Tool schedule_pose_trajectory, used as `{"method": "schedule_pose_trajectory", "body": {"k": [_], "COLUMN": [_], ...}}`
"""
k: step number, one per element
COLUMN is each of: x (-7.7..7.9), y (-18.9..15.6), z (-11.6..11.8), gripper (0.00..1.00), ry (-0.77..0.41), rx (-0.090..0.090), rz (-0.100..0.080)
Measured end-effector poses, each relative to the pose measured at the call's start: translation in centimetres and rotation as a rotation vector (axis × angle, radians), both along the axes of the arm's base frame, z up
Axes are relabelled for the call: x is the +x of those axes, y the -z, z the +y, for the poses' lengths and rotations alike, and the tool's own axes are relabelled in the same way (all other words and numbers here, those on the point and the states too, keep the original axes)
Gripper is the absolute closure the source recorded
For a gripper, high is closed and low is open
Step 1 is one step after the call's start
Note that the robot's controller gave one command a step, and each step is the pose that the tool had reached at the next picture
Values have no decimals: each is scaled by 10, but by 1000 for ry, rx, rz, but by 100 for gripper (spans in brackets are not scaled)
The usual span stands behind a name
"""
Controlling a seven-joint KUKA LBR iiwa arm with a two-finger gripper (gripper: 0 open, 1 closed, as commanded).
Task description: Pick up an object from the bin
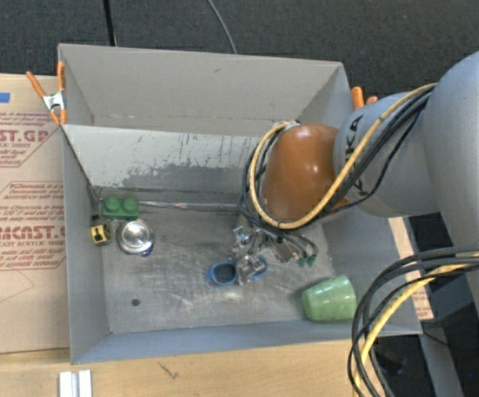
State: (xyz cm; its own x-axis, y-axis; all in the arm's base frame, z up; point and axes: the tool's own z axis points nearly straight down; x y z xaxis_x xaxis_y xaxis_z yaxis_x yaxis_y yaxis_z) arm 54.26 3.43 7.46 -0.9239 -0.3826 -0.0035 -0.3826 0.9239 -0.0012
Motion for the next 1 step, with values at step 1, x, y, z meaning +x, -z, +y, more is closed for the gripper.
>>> {"method": "schedule_pose_trajectory", "body": {"k": [1], "x": [-2], "y": [-153], "z": [21], "gripper": [100], "ry": [39], "rx": [2], "rz": [-7]}}
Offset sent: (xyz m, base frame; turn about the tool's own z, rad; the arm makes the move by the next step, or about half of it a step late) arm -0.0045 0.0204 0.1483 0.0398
